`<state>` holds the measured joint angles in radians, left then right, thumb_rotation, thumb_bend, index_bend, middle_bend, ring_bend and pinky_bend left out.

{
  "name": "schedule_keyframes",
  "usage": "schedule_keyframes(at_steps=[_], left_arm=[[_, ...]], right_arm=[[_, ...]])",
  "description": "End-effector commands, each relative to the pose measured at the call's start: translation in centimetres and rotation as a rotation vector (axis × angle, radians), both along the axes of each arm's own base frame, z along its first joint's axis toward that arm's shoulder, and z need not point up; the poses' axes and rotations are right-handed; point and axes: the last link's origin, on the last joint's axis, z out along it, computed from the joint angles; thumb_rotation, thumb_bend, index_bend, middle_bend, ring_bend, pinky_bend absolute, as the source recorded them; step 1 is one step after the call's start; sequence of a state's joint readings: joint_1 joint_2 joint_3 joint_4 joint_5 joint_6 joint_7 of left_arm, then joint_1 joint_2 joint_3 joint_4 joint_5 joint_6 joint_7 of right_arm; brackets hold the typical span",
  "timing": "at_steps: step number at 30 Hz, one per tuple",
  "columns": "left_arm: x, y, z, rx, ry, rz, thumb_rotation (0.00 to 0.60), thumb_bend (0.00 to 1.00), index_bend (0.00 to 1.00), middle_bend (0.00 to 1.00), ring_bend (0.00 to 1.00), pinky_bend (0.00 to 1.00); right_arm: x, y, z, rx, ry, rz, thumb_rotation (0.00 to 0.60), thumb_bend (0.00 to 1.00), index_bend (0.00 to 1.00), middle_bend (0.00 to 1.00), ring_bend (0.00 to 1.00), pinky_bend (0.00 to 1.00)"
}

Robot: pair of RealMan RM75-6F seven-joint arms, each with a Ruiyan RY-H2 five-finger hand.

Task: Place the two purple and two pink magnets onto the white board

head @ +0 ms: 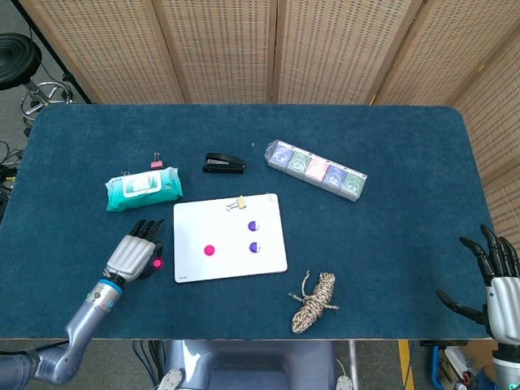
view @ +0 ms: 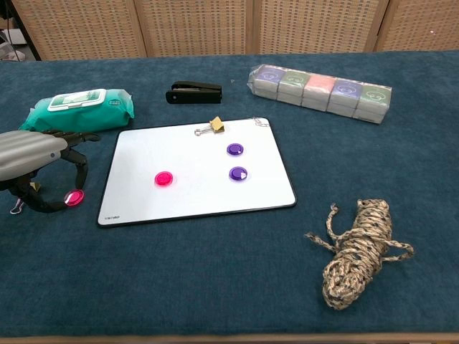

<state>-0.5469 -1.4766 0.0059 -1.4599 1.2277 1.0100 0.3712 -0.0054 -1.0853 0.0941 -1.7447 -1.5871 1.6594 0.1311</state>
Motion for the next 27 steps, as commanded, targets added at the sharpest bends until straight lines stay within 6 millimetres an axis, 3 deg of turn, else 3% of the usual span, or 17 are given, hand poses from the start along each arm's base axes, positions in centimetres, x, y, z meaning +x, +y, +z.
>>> schedule_keyframes(at_steps=[1, 13, 21, 27], left_arm=[[0.2, 0.1, 0.1, 0.002, -0.003, -0.002, 0.6, 0.32, 0.58, 0.0, 0.0, 0.0], [4.8, 4.4, 0.4, 0.046, -0.128, 0.026, 0.6, 0.34, 0.58, 0.0, 0.0, 0.0], [7.9, 6.8, -0.7, 0.048, -0.167, 0.013, 0.6, 0.34, 0.58, 0.0, 0.0, 0.0], [9.3, 8.2, -2.7, 0.042, -0.179, 0.048, 0.6, 0.34, 0.57, 0.0, 0.0, 0.0]], right_arm=[[0.0, 0.0, 0.0, 0.0, 0.0, 0.0, 0.6, 0.0, 0.16, 0.0, 0.0, 0.0], [0.0, 0.0, -0.1, 0.003, 0.002, -0.005, 0.6, 0.0, 0.16, 0.0, 0.0, 0.0], [-0.1, -0.2, 0.1, 0.0, -0.001, -0.012, 0.6, 0.0, 0.16, 0.0, 0.0, 0.0], [-0.4, -0.4, 0.2, -0.001, -0.003, -0.021, 0.6, 0.0, 0.16, 0.0, 0.0, 0.0]])
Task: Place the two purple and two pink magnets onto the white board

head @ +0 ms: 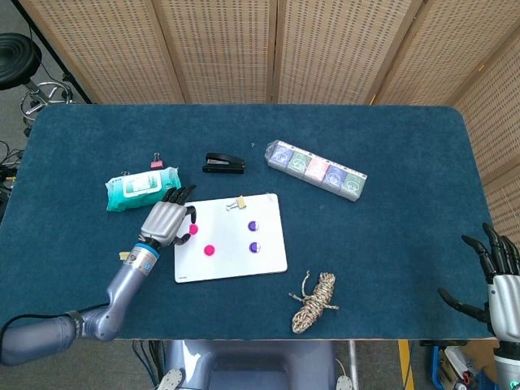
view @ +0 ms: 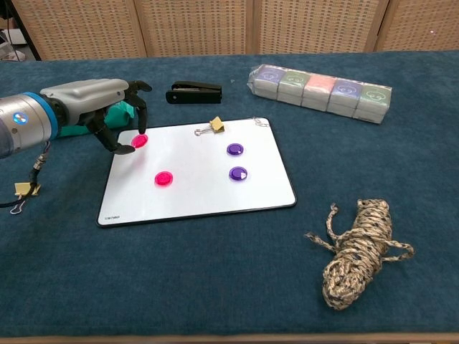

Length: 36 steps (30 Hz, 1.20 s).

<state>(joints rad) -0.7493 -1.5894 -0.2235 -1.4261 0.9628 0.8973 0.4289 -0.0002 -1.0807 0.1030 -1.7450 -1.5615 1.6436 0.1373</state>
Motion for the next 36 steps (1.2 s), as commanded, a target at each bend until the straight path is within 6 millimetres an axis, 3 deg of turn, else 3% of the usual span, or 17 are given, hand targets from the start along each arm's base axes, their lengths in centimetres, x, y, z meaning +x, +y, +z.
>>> schedule_keyframes(at_steps=[1, 9, 23, 31, 36], left_arm=[[0.8, 0.7, -1.3, -0.007, 0.009, 0.009, 0.6, 0.34, 0.57, 0.0, 0.0, 0.0], [1.8, 1.6, -3.0, -0.011, 0.011, 0.032, 0.6, 0.35, 0.57, 0.0, 0.0, 0.0], [2.1, 1.3, -3.7, -0.026, 0.036, 0.03, 0.6, 0.35, 0.56, 0.0, 0.0, 0.0], [2.1, 1.3, -3.1, -0.04, 0.066, 0.034, 0.6, 0.34, 0.33, 0.0, 0.0, 0.0], [2.6, 1.1, -2.0, -0.033, 0.025, 0.019, 0.6, 0.34, 0.26, 0.0, 0.0, 0.0]], right_arm=[[-0.1, -0.1, 0.0, -0.001, 0.001, -0.005, 0.6, 0.0, 0.16, 0.0, 0.0, 0.0], [-0.4, -0.4, 0.0, -0.001, 0.0, -0.016, 0.6, 0.0, 0.16, 0.0, 0.0, 0.0], [-0.4, -0.4, 0.2, -0.003, -0.005, -0.017, 0.6, 0.0, 0.16, 0.0, 0.0, 0.0], [-0.5, -0.4, 0.2, -0.003, 0.001, -0.021, 0.6, 0.0, 0.16, 0.0, 0.0, 0.0], [-0.4, -0.4, 0.0, 0.0, 0.001, -0.016, 0.6, 0.0, 0.16, 0.0, 0.0, 0.0]])
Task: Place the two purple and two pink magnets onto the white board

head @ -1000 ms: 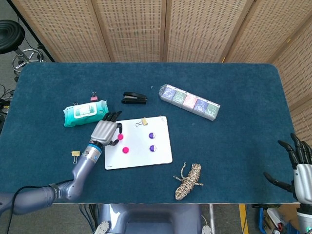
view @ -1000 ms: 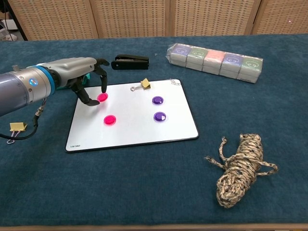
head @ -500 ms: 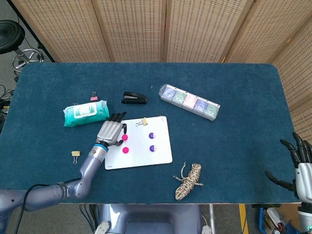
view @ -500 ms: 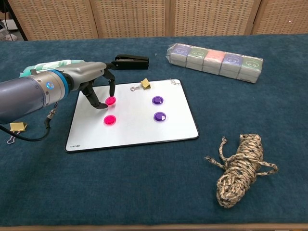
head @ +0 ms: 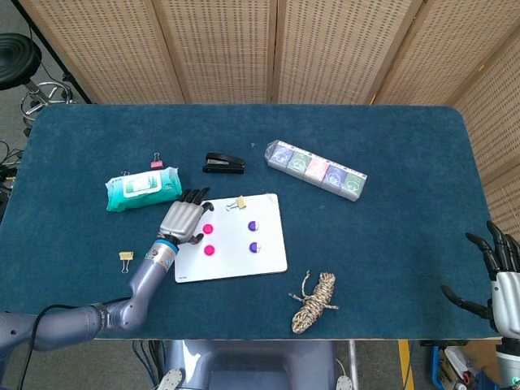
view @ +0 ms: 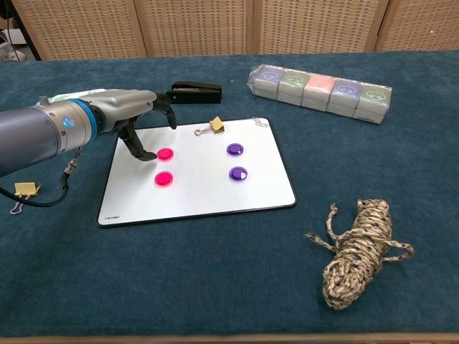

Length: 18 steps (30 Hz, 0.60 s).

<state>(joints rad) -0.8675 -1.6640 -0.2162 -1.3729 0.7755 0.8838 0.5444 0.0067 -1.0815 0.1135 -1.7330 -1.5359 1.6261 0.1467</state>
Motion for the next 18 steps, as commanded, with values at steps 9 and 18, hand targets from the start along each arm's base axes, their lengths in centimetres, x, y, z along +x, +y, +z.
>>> schedule_keyframes(at_steps=[9, 18], left_arm=[[-0.7, -1.6, 5.1, 0.07, -0.098, -0.064, 0.6, 0.19, 0.0, 0.0, 0.0, 0.0], [-8.5, -8.5, 14.3, 0.31, -0.115, -0.074, 0.6, 0.0, 0.0, 0.0, 0.0, 0.0]], right_arm=[[0.2, 0.1, -0.3, 0.01, 0.005, 0.007, 0.6, 0.0, 0.16, 0.0, 0.0, 0.0], [1.0, 0.6, -0.4, -0.001, 0.032, 0.07, 0.6, 0.0, 0.15, 0.0, 0.0, 0.0]])
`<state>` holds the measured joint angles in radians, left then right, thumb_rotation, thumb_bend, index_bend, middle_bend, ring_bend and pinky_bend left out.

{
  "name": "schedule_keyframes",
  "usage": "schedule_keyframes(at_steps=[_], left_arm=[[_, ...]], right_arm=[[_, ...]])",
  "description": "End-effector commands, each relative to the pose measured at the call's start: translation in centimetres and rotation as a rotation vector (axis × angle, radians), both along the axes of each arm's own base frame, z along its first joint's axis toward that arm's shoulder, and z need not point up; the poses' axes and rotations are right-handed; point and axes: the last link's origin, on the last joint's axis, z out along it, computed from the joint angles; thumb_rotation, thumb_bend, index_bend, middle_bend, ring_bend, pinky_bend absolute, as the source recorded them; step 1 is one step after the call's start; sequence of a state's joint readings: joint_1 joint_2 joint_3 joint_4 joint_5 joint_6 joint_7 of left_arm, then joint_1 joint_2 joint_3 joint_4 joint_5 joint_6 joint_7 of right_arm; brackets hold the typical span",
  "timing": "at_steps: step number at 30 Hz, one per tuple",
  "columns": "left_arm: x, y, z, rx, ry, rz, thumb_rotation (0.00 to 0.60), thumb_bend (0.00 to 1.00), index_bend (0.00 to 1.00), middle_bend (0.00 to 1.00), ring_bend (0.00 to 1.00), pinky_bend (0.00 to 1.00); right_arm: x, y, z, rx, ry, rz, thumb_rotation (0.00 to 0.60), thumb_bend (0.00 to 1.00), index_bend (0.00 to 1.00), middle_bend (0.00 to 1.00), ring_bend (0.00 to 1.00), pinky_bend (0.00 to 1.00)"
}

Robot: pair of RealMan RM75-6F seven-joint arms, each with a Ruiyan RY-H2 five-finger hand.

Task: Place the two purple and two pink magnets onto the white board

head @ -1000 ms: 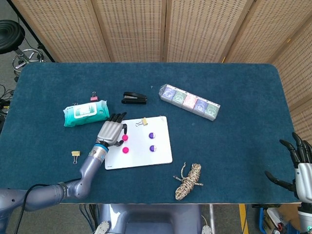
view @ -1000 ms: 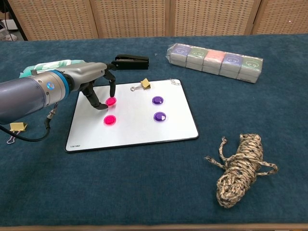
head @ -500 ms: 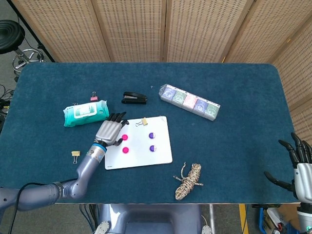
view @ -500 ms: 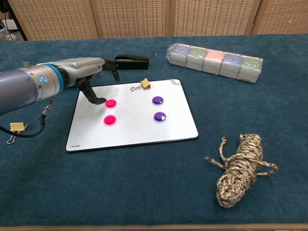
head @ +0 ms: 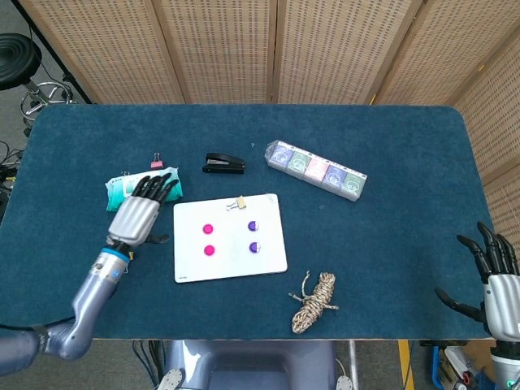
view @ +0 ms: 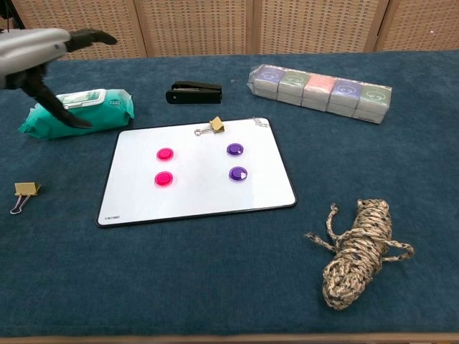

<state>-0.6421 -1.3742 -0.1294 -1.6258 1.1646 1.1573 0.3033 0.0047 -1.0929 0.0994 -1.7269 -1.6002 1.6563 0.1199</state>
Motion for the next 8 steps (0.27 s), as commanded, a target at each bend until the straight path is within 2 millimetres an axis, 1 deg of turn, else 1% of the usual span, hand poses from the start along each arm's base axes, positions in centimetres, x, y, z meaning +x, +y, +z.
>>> schedule_keyframes(at_steps=[1, 3, 5, 7, 8], left_arm=[[-4.9, -5.1, 4.8, 0.116, -0.033, 0.048, 0.6, 0.0, 0.0, 0.0, 0.0, 0.0], [-6.4, -6.8, 6.0, 0.159, -0.05, 0.082, 0.6, 0.0, 0.0, 0.0, 0.0, 0.0], [-8.5, -9.5, 7.4, 0.213, -0.05, 0.133, 0.6, 0.0, 0.0, 0.0, 0.0, 0.0], [-9.8, -11.8, 8.2, 0.248, -0.027, 0.155, 0.6, 0.0, 0.0, 0.0, 0.0, 0.0], [-10.1, -12.6, 8.5, 0.26, -0.025, 0.163, 0.6, 0.0, 0.0, 0.0, 0.0, 0.0]], right_arm=[[0.2, 0.3, -0.1, -0.003, 0.004, 0.017, 0.6, 0.0, 0.14, 0.0, 0.0, 0.0], [0.2, 0.4, 0.0, -0.006, 0.002, 0.022, 0.6, 0.0, 0.13, 0.0, 0.0, 0.0], [0.2, 0.5, 0.1, -0.012, 0.004, 0.024, 0.6, 0.0, 0.13, 0.0, 0.0, 0.0], [0.1, 0.5, 0.4, -0.025, 0.001, 0.025, 0.6, 0.0, 0.12, 0.0, 0.0, 0.0], [0.1, 0.5, 0.4, -0.029, 0.0, 0.027, 0.6, 0.0, 0.12, 0.0, 0.0, 0.0]])
